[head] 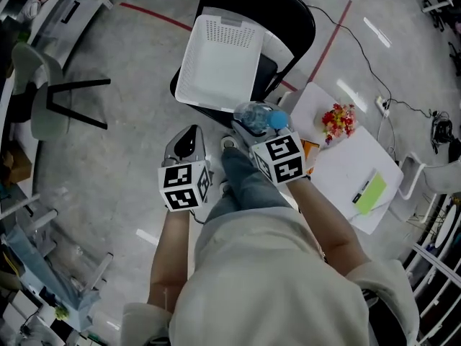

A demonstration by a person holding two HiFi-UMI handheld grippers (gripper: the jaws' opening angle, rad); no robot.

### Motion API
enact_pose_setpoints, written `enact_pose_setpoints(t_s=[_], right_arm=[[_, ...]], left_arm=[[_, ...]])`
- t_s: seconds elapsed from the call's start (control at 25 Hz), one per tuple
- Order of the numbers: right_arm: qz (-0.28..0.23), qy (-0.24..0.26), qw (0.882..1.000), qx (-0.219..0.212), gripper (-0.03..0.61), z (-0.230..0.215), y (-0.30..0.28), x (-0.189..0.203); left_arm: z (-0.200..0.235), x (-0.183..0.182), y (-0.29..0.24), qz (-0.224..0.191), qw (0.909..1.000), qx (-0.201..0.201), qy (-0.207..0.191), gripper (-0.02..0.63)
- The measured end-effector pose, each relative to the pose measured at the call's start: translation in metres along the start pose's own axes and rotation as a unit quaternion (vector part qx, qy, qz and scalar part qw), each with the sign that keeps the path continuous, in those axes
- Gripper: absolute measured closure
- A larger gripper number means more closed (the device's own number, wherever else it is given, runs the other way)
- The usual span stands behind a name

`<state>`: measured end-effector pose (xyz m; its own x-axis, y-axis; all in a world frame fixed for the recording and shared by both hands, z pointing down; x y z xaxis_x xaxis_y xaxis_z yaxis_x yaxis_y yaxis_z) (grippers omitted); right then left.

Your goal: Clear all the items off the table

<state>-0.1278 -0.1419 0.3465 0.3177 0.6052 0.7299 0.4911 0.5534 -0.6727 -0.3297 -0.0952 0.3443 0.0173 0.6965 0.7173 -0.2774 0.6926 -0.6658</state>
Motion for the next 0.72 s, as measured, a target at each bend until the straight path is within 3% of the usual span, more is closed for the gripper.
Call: enact_pose_setpoints(t_s=[0.72], right_arm=[[0.067,-0.024,0.997,-0.015,0.239,-0.044,-0.103,0.000]], left_arm=[[0.025,-0.004,-0.090,0.064,0.9976,-0.016,0.021,0.606]])
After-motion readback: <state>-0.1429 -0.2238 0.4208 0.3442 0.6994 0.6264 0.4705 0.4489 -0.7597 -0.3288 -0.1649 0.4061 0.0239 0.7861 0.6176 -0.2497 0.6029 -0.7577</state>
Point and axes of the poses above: the fingertips, and each gripper's own axes: y backward along the fingers, z to its left, x out of its underside, the point moved 10 cm from there along y, backward along the fingers, and after that the axes turned 4 degrees about z, right-handed, at the moved point
